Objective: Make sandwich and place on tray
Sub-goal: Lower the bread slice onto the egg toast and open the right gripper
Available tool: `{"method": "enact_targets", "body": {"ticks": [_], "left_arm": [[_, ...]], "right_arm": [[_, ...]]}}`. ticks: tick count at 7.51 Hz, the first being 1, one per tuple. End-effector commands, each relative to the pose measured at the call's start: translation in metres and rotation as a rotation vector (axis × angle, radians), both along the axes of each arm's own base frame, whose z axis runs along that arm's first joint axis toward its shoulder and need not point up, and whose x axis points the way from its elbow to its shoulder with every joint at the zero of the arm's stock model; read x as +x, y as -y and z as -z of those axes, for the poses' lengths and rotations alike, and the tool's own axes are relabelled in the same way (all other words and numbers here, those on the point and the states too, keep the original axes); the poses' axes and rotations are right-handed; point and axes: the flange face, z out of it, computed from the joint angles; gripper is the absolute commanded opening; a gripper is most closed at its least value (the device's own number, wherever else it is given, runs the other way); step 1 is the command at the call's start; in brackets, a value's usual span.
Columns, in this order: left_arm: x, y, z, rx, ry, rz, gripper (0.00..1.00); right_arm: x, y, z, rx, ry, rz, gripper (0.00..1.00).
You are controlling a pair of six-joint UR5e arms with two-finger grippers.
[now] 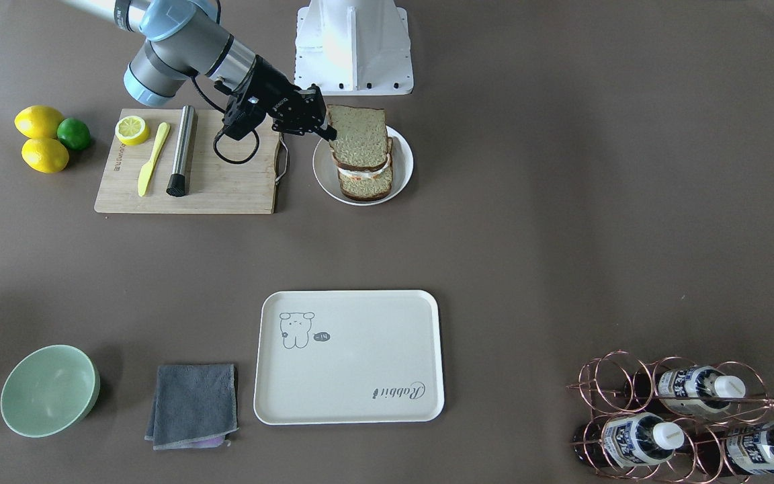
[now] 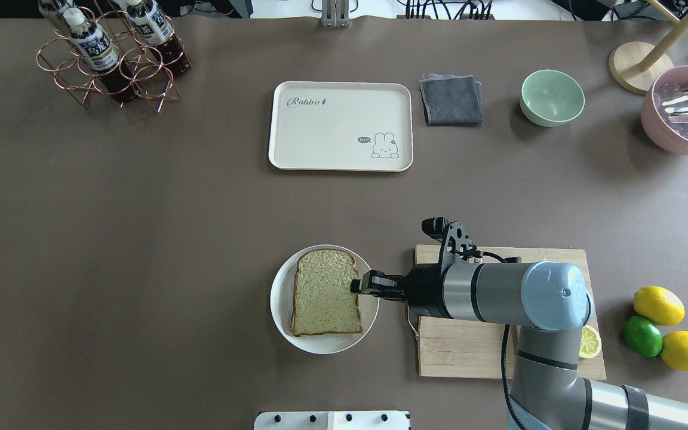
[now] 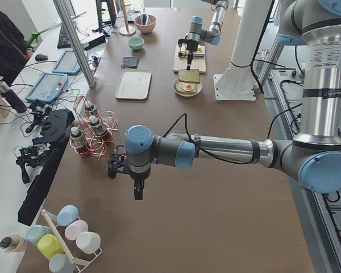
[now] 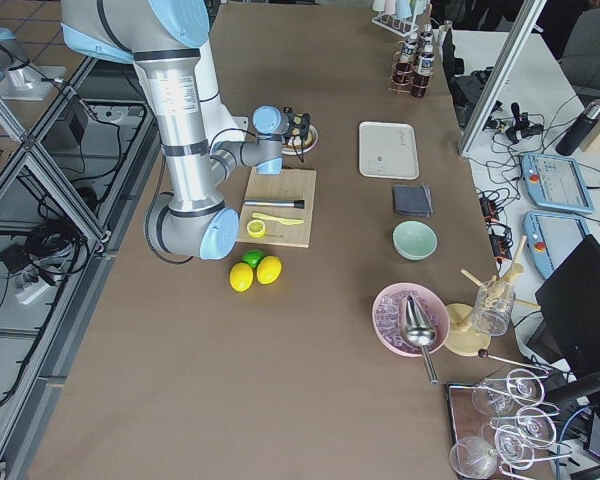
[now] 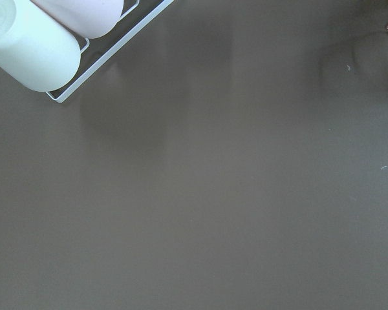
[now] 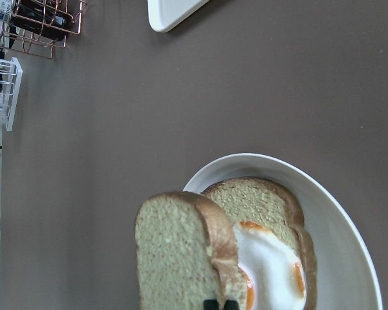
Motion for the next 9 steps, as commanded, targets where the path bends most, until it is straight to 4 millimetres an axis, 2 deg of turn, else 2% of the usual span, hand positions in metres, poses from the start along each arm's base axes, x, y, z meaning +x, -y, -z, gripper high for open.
{"method": "enact_targets", "body": {"ticks": [1,5,6,9], "left_arm": [[0.000,0.002,-0.003,-0.005,0.000,0.000,0.98],[0.000,0.002,-0.006,-0.009,-0.001,-0.002,0.98],[0.000,0.002,-0.006,-0.009,-0.001,-0.002,0.98],[0.000,0.002,-0.006,-0.009,0.000,-0.001,0.98]], "right_arm": [[-0.009,0.006,0.000,-0.006,-0.021,-0.012,0.00],[-0.014,0.016,-0.003,-0.012,-0.040,-0.025,0.00],[-0.023,0.019,-0.001,-0.013,-0.041,-0.025,0.00],[-0.033,0.017,-0.013,-0.017,-0.065,-0.025,0.00]]}}
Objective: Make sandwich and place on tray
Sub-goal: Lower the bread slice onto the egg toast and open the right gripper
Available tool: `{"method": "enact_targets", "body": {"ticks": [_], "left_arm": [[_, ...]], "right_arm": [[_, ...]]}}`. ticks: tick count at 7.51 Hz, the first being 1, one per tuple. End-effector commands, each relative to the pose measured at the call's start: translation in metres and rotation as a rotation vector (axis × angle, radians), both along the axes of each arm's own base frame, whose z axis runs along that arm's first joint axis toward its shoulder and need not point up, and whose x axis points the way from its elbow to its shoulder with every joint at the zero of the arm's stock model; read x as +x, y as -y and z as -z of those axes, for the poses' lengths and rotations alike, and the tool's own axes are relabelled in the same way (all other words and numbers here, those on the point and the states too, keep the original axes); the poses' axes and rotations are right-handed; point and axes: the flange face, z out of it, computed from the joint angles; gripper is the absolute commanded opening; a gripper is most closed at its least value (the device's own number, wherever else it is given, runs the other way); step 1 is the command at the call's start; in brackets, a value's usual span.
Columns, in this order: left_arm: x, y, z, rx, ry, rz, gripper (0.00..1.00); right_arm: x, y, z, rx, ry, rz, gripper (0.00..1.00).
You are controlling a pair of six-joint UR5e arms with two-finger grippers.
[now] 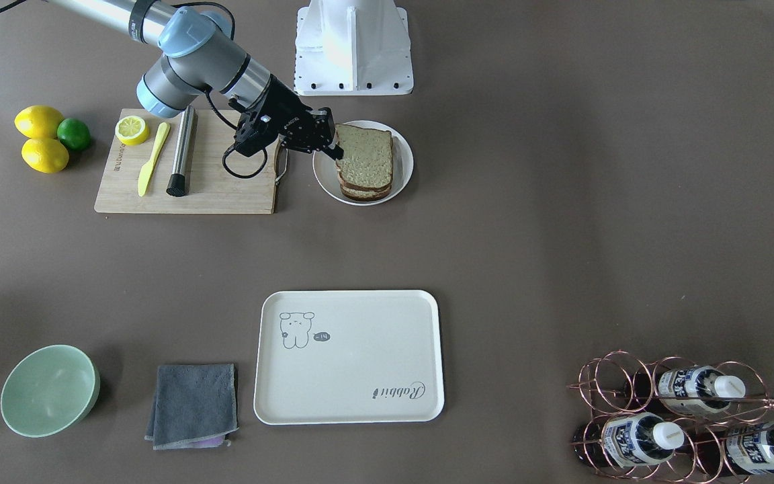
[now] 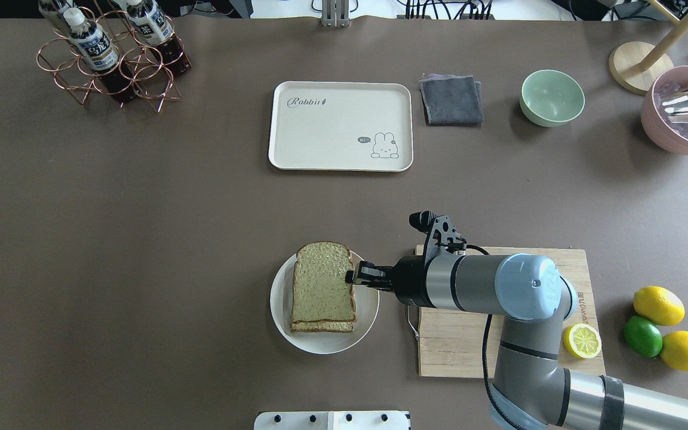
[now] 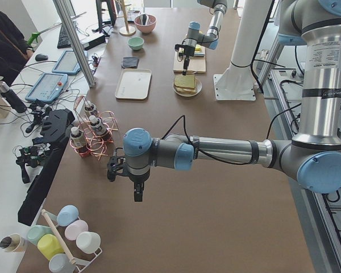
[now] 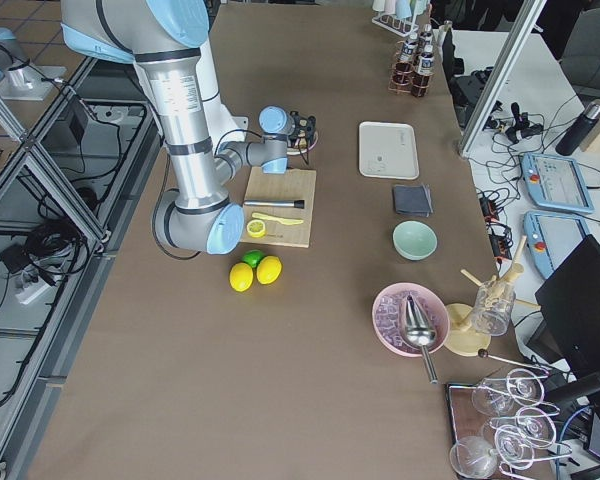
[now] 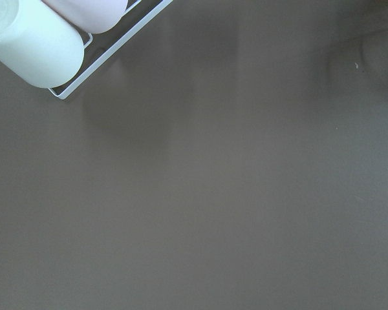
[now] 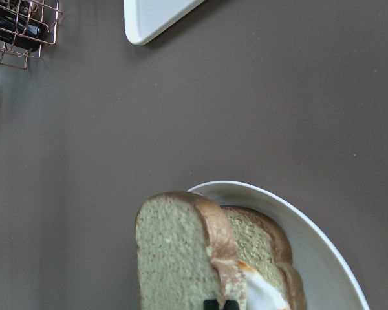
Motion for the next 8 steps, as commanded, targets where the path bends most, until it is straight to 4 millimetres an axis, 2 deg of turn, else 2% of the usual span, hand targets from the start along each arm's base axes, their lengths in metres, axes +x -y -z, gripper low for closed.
{"method": "enact_targets", "body": {"ticks": [1,3,6,7,8], "left_arm": [[-0.0008,0.0000,0.0015,0.002,0.001,0.003,0.98],[-0.0009,0.0045,0.0028,0.002,0.001,0.004,0.98],[-0.0009,0.0070,0.0005,0.000,0.001,0.002,0.98],[-0.0009,0.0070,-0.0002,-0.002,0.001,0.002,0.98],[-0.0009,0.0070,0.0005,0.000,0.001,0.002,0.98]], "right_arm": [[-0.0143,-0.0040,-0.0044,0.000,-0.010,-0.013,0.00],[-0.0194,-0.0103,-0.0021,-0.002,-0.010,-0.009,0.00],[-0.0170,-0.0083,-0.0055,0.004,-0.014,-0.012,0.00],[-0.0160,-0.0066,-0.0066,0.003,-0.017,-0.015,0.12],[-0.0140,-0.0035,-0.0088,0.004,-0.024,-0.019,0.14]]}}
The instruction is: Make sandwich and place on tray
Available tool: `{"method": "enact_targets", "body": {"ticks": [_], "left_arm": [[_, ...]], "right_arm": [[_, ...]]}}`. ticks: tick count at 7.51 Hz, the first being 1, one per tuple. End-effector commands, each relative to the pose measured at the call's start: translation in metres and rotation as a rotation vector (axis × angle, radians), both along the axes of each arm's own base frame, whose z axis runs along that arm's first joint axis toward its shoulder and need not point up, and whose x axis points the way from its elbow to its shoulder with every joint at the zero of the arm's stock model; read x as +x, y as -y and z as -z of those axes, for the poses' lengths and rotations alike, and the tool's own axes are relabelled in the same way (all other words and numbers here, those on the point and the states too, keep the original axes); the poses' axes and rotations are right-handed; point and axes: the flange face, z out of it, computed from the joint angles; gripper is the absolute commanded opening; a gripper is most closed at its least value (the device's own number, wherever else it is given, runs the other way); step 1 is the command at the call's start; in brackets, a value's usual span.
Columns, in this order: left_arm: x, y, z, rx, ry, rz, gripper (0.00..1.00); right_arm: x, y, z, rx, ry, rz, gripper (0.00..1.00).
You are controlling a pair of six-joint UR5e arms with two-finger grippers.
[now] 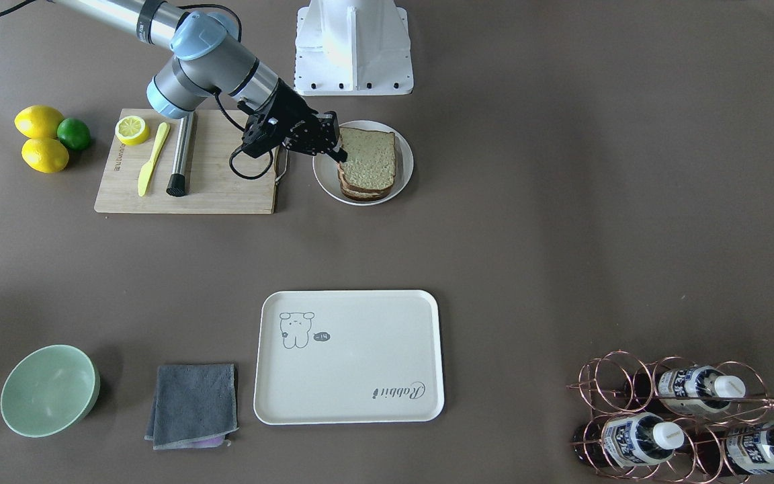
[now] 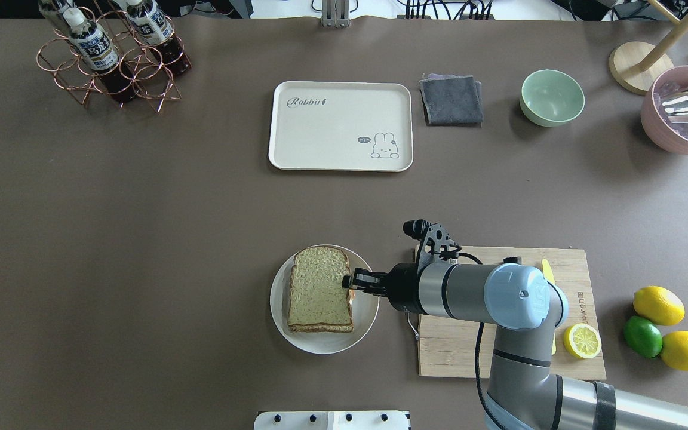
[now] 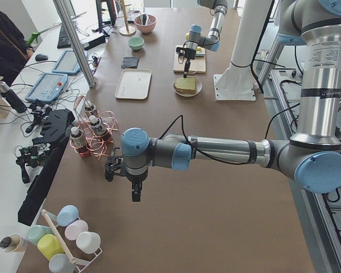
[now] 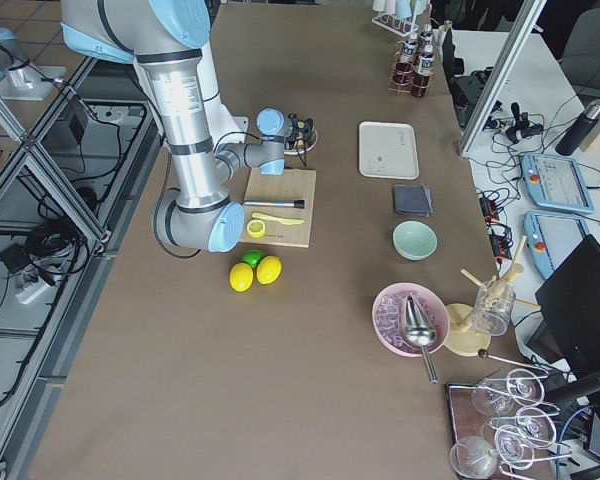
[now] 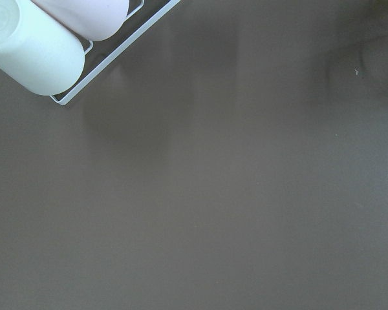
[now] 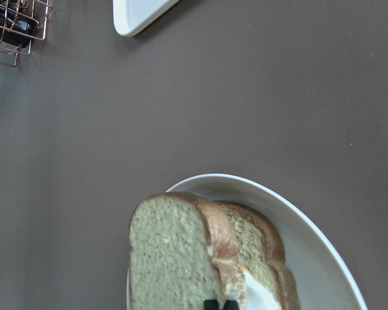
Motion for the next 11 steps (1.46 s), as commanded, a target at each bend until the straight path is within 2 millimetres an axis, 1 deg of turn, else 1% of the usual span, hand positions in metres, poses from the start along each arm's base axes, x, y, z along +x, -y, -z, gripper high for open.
{"method": "enact_targets", "body": {"ticks": [1,2,3,5,8,10,11], "left_arm": [[0.000,0.000,0.000,0.000,-0.002,0.001,0.98],[0.000,0.001,0.001,0.001,0.000,0.001,0.98],[0.000,0.002,0.002,0.003,0.000,0.001,0.98],[0.000,0.005,0.005,0.008,0.000,0.002,0.98],[0.000,0.005,0.006,0.008,-0.002,0.003,0.98],[0.000,0.005,0.006,0.007,-0.005,0.003,0.98],[0.000,0.007,0.015,0.024,-0.008,0.003,0.98]], "right_arm": [[0.004,0.005,-0.004,0.002,-0.007,-0.006,0.37],[0.003,0.005,-0.004,0.001,-0.009,-0.008,0.77],[0.003,0.004,-0.003,-0.006,-0.007,-0.010,0.99],[0.009,0.009,0.004,-0.004,0.008,-0.019,0.99],[0.033,0.021,0.025,-0.003,0.021,-0.016,0.99],[0.062,0.028,0.058,-0.031,-0.036,0.003,0.99],[0.085,0.038,0.069,-0.053,-0.068,0.020,0.99]]}}
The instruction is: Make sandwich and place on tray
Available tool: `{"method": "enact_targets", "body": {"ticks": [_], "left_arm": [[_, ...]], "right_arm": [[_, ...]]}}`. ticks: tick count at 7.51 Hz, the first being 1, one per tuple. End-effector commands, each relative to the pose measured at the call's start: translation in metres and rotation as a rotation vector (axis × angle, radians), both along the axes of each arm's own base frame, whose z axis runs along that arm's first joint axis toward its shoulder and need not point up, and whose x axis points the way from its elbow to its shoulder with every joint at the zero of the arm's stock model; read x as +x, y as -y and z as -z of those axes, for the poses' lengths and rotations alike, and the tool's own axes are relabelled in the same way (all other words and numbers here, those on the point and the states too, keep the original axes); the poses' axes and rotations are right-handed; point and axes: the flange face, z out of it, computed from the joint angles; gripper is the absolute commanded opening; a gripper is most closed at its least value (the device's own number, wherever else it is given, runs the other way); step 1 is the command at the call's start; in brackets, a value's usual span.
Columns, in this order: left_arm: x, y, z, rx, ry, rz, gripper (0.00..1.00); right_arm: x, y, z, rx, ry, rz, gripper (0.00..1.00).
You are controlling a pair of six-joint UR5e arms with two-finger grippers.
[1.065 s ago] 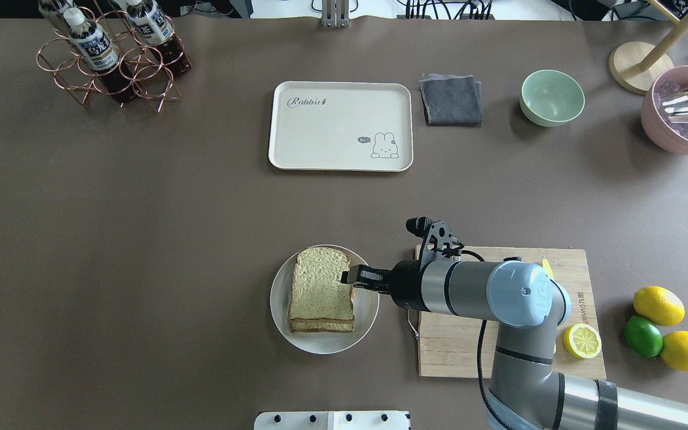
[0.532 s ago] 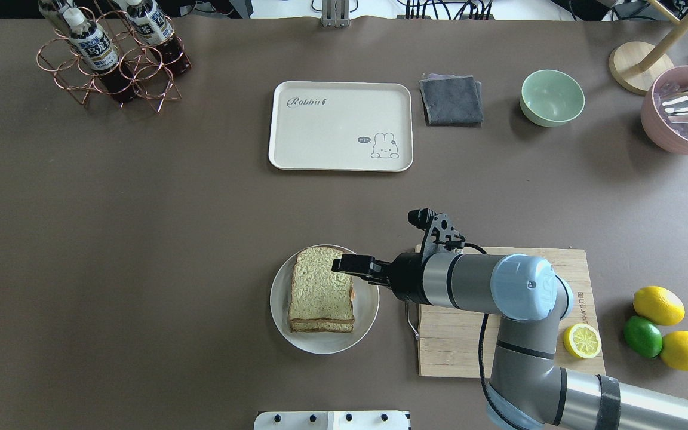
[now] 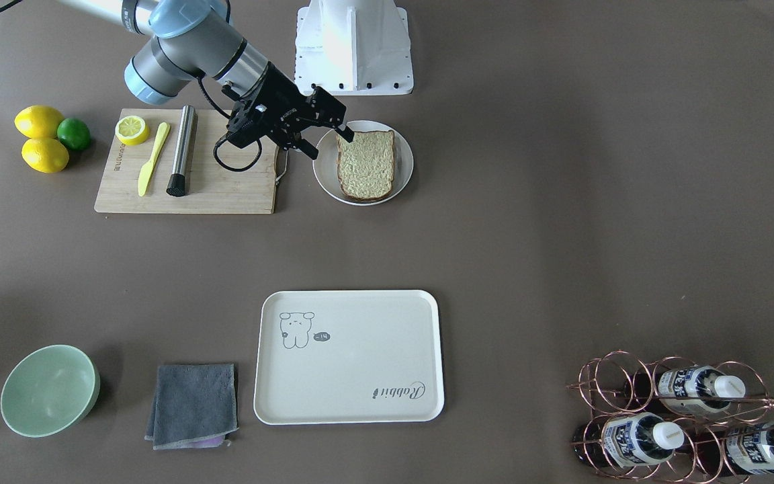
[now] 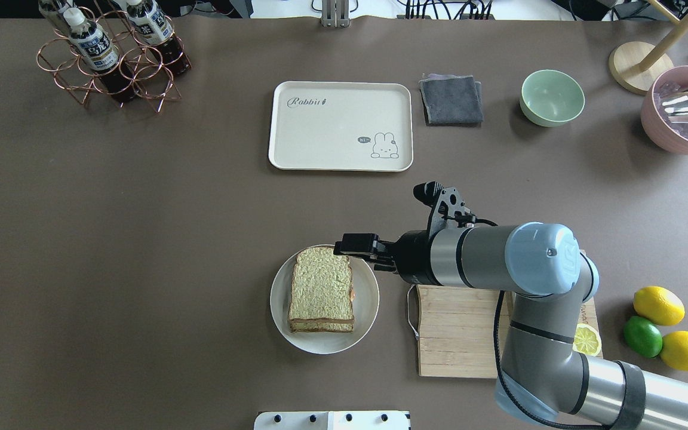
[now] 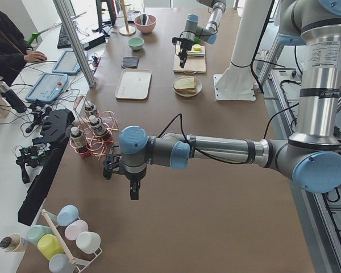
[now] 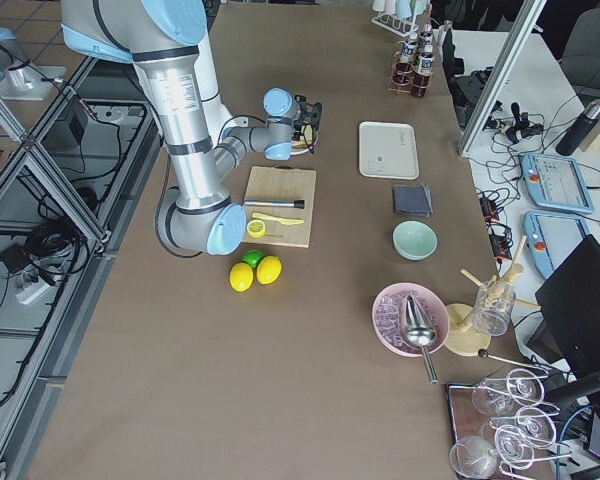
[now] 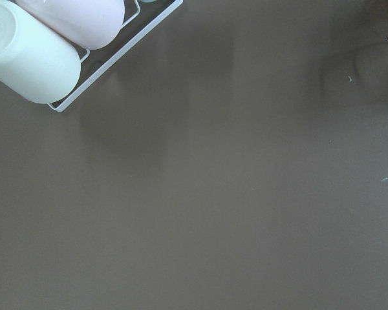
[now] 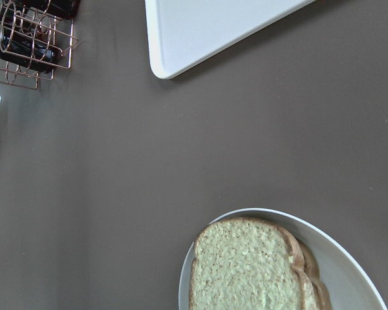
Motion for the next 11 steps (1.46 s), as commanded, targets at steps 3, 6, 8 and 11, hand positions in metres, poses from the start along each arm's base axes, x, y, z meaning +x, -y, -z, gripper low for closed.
{"method": "enact_targets", "body": {"ticks": [3,6,8,11], "left_arm": [[0.011,0.014,0.080,0.148,-0.087,-0.031,0.98],[0.075,0.017,0.117,0.374,-0.139,-0.168,0.98],[0.131,0.026,0.126,0.177,-0.198,-0.069,0.98],[0.219,0.012,0.167,0.158,-0.281,-0.058,0.98]], "right_arm": [[0.104,0.049,-0.009,-0.097,-0.131,0.019,0.99],[0.144,0.054,-0.030,-0.116,-0.153,-0.015,0.99],[0.189,0.066,-0.057,-0.103,-0.194,-0.023,0.99],[0.294,0.072,-0.127,-0.063,-0.279,0.022,0.99]]}}
